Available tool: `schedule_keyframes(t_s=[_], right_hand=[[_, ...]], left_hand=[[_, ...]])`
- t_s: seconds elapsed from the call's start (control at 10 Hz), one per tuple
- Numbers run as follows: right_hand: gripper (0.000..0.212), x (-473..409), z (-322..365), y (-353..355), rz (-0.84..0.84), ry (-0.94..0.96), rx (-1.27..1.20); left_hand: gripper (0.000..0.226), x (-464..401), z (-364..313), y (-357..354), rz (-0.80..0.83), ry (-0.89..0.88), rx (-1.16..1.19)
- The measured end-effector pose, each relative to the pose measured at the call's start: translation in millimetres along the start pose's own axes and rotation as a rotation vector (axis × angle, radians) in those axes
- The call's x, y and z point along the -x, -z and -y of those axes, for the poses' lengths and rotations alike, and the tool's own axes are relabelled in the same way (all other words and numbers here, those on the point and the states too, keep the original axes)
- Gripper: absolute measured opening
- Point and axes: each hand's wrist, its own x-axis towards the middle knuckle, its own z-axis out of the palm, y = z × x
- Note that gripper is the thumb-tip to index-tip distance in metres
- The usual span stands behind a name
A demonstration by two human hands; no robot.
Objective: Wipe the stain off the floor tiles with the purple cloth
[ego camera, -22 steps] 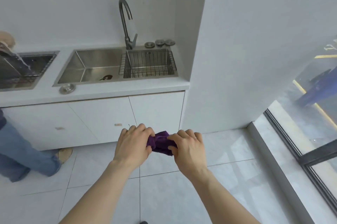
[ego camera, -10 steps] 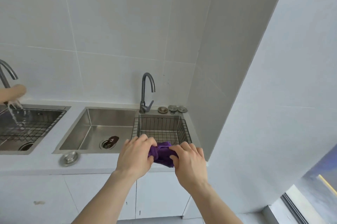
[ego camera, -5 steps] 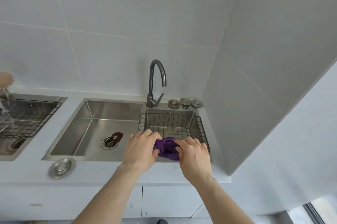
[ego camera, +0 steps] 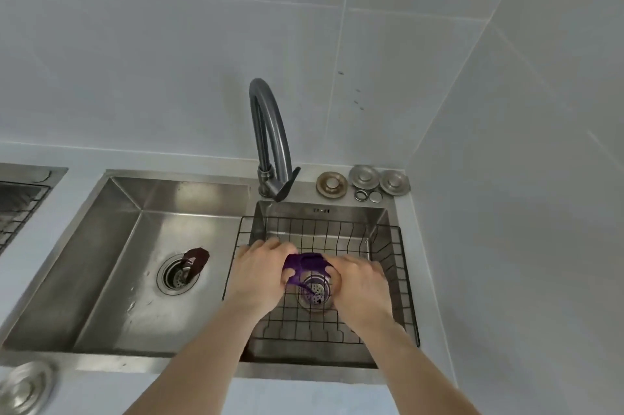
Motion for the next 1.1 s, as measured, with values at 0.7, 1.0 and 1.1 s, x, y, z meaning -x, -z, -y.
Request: schedule_keyframes(t_s=[0.7,1.0,1.1], right_hand=[[0.061,-23,-59,-102,0.493,-0.022,0.107],[0.053,-24,-39,-69,0.424,-0.09,0.041],[0.053,-19,-27,-56,0.404,-0.108,0.021]], left_hand=[[0.078,-34,26,-115,0.385,0.01,-0.027],[0.065,-29,33,-72,0.328,-0.001,0.038],[0.063,-18,36,-54,0.33,-0.018,0.053]])
